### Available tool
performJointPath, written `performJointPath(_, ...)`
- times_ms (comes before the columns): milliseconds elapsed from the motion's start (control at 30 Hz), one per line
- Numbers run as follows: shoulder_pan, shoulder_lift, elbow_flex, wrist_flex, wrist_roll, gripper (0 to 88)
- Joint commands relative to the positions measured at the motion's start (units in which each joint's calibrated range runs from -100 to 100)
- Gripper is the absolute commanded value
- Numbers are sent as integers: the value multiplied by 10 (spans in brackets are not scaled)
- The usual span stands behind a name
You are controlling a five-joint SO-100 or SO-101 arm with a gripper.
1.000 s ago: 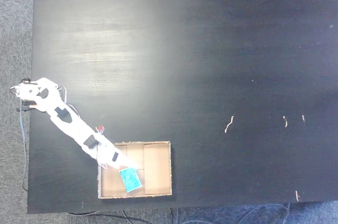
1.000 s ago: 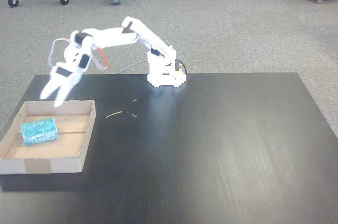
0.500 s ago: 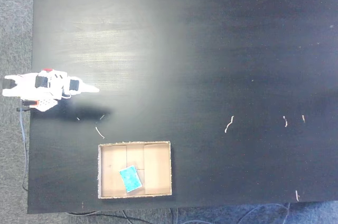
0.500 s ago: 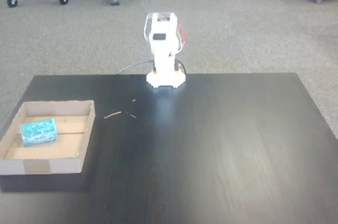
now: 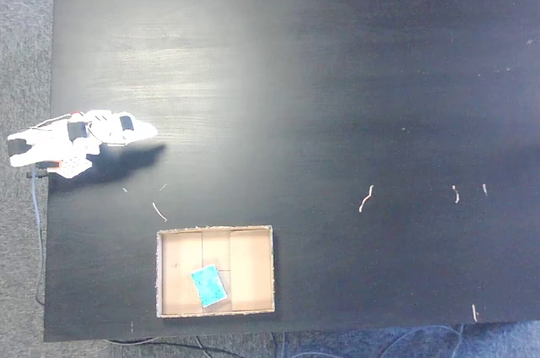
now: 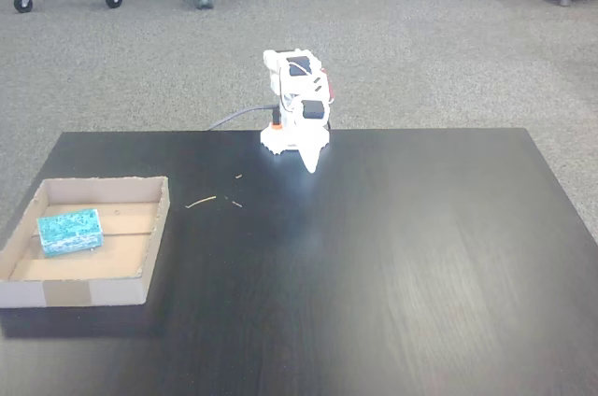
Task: Pick the green block and drop it in the box on the right.
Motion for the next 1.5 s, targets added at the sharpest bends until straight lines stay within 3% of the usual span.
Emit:
performJointPath(0, 19, -3, 14, 13, -7, 1)
performJointPath(567, 32, -3, 14, 13, -42, 2)
performJointPath(1467, 36, -3, 14, 14, -44, 2)
